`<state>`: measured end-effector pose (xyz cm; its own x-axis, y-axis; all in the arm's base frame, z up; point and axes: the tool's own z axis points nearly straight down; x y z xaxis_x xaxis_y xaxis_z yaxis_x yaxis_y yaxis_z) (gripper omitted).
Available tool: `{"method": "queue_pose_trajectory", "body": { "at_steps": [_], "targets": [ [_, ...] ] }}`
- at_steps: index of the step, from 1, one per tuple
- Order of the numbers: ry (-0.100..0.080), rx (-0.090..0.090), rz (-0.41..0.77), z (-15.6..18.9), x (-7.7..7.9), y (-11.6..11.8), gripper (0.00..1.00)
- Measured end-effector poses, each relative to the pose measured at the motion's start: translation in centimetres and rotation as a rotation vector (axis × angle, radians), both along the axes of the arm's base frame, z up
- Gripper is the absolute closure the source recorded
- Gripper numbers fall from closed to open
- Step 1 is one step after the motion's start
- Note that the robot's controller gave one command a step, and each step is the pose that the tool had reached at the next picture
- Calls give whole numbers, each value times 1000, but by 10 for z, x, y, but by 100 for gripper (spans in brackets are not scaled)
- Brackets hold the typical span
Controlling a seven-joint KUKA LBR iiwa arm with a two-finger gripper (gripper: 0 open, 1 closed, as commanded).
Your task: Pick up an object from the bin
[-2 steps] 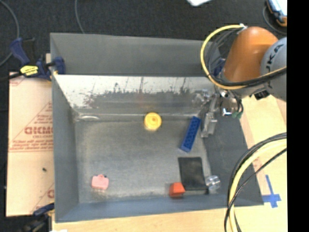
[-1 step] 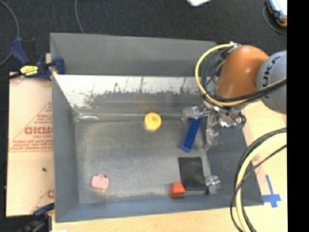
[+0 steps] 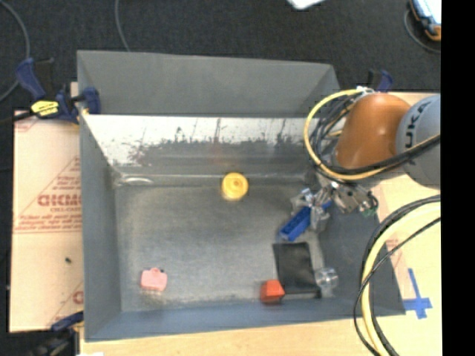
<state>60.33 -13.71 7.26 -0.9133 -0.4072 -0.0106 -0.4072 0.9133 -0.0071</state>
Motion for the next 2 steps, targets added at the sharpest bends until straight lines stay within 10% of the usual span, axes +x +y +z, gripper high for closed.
{"method": "queue_pose_trajectory", "body": {
  "at_steps": [2],
  "targets": [
    [-1,1,-25,0,1,3,100]
  ]
}}
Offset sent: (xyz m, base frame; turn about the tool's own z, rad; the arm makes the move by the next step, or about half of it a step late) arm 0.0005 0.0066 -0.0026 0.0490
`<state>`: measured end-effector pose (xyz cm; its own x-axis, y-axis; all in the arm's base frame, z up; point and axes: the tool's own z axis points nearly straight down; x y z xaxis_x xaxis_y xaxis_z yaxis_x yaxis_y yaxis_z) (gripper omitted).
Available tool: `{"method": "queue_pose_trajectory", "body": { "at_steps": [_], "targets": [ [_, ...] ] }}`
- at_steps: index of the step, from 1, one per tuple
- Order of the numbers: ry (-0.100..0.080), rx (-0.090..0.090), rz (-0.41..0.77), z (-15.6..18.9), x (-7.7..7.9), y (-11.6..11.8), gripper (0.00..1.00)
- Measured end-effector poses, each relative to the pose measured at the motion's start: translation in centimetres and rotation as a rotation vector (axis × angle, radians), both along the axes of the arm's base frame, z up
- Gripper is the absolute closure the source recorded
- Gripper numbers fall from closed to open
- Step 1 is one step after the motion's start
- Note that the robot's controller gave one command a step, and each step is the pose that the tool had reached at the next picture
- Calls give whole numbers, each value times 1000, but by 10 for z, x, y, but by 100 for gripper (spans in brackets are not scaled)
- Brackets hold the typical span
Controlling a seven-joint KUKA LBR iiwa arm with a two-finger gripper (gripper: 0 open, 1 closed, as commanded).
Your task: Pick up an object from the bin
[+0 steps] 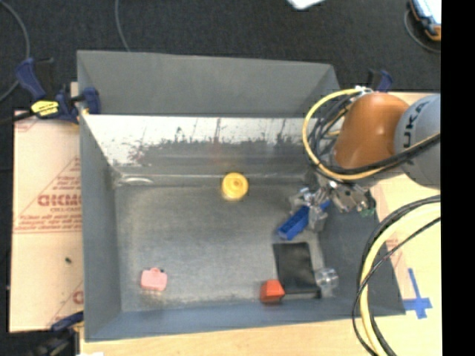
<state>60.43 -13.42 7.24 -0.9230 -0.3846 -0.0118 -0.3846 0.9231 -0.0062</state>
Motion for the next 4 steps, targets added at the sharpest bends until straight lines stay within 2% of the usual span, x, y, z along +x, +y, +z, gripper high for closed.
{"method": "queue_pose_trajectory", "body": {
  "at_steps": [1,2,3,4],
  "targets": [
    [-1,-1,5,-1,-1,4,100],
    [-11,0,-27,0,5,5,100],
    [-1,1,-25,1,-3,7,100],
    [-20,1,-54,1,23,-9,100]
  ]
}}
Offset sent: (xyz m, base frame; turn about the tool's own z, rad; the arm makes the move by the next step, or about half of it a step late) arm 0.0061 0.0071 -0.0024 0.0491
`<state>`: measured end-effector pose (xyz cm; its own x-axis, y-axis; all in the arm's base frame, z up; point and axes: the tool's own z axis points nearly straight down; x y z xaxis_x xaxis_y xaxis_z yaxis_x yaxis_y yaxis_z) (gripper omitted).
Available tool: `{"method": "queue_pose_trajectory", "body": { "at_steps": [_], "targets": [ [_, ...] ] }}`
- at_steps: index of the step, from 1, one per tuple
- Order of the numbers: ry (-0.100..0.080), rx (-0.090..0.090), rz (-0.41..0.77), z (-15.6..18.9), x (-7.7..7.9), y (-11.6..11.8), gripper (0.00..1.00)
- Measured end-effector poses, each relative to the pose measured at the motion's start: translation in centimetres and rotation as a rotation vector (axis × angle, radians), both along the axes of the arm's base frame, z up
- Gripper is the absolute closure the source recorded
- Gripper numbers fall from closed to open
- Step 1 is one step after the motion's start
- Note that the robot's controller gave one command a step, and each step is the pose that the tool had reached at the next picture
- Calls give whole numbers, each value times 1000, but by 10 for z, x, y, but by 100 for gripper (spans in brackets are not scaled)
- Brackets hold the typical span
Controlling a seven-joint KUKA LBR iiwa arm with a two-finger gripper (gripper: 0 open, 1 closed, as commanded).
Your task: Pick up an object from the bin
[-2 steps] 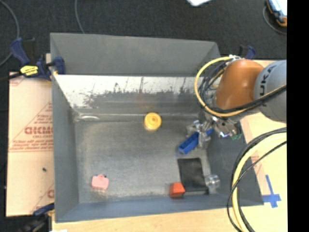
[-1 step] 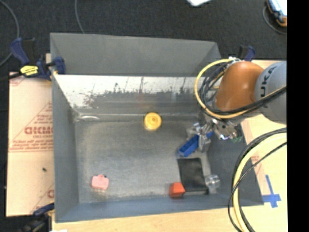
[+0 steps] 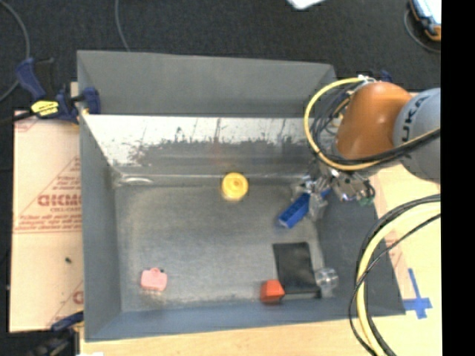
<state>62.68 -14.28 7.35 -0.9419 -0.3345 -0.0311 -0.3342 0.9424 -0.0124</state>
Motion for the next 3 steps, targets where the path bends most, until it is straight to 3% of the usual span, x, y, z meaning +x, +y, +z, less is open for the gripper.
{"method": "queue_pose_trajectory", "body": {
  "at_steps": [1,2,3],
  "targets": [
    [16,1,6,-3,-44,8,100],
    [-6,3,-57,-3,15,2,100],
    [-6,3,-57,-3,15,2,100]
  ]
}}
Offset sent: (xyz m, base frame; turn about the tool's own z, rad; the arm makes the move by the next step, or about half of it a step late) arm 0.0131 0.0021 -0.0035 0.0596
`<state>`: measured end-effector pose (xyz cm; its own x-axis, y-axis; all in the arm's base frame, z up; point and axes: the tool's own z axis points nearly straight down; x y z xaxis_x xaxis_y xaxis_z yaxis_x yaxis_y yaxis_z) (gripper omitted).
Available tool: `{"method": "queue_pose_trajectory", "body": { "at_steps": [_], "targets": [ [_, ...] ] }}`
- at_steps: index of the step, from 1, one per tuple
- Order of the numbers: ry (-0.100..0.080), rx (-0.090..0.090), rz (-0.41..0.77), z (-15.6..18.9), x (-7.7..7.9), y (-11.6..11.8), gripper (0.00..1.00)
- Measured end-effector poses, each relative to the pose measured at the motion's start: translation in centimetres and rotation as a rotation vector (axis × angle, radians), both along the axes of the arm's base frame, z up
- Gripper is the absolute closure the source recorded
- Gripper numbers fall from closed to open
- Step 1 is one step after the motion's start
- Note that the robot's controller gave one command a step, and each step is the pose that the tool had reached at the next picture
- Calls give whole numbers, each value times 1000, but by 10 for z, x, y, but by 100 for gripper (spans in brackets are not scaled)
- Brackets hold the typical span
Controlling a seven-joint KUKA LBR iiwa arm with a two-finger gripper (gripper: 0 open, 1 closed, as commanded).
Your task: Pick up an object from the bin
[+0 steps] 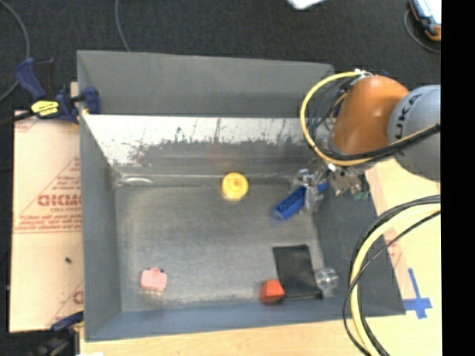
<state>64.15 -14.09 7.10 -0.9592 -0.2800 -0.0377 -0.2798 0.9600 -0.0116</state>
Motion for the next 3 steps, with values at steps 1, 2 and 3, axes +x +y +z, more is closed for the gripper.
{"method": "queue_pose_trajectory", "body": {
  "at_steps": [1,2,3],
  "targets": [
    [-8,3,-14,2,2,-4,100],
    [-5,5,-48,1,-3,-3,100],
    [-17,6,-60,1,4,-2,100]
  ]
}}
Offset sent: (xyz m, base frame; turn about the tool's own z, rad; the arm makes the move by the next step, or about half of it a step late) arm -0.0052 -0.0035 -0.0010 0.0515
